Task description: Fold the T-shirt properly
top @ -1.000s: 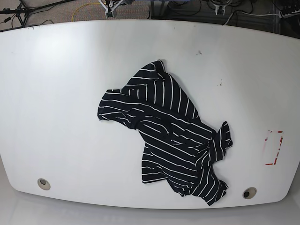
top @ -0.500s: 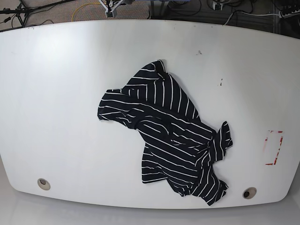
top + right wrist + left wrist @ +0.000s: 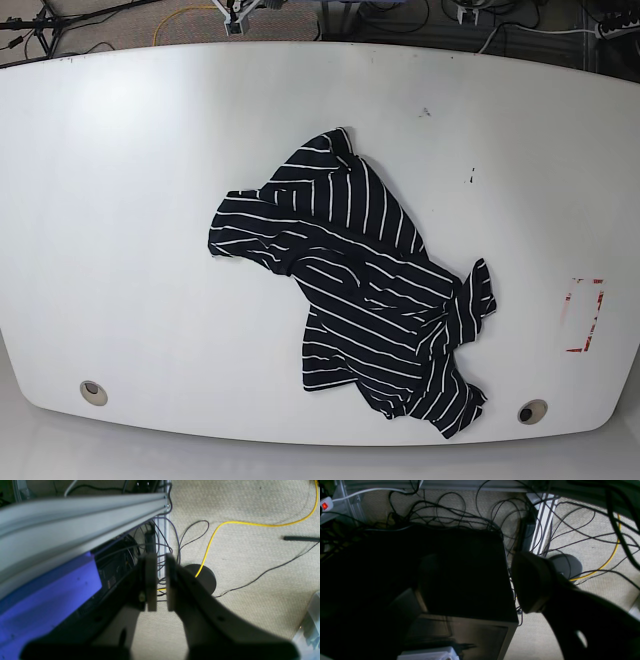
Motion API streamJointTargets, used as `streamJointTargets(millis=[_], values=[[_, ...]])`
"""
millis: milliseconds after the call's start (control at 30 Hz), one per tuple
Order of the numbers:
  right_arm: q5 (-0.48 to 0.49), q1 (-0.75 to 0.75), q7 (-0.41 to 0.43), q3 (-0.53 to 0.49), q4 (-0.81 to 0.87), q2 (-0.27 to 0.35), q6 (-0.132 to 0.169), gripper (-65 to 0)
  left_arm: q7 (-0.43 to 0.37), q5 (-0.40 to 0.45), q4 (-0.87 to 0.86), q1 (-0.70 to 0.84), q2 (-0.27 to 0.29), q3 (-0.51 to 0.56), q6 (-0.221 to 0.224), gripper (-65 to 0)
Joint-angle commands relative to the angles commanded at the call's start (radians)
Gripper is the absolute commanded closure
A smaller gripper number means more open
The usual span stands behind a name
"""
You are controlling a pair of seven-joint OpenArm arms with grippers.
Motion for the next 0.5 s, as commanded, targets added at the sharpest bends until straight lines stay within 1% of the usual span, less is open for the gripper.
streamJointTargets(millis=[67,133,500], values=[[-0.002,-0.014,0.002,-0.001,0.011,-0.002,0.002,-5.2,-0.007,0.000,0.016,0.015,-0.002,0.002,0.004,-41.9],[-0.005,-0.077,-0.001,0.001,0.069,-0.005,0.010,-4.8,-0.034,0.001,0.077,0.065,-0.004,0.010,0.019,-35.4],[-0.001,-0.121,0.002,0.001,0.118,-0.009,0.016,-4.8,-0.011,-0.002,0.123,0.094,-0.003,0.010,0.020,-30.6]])
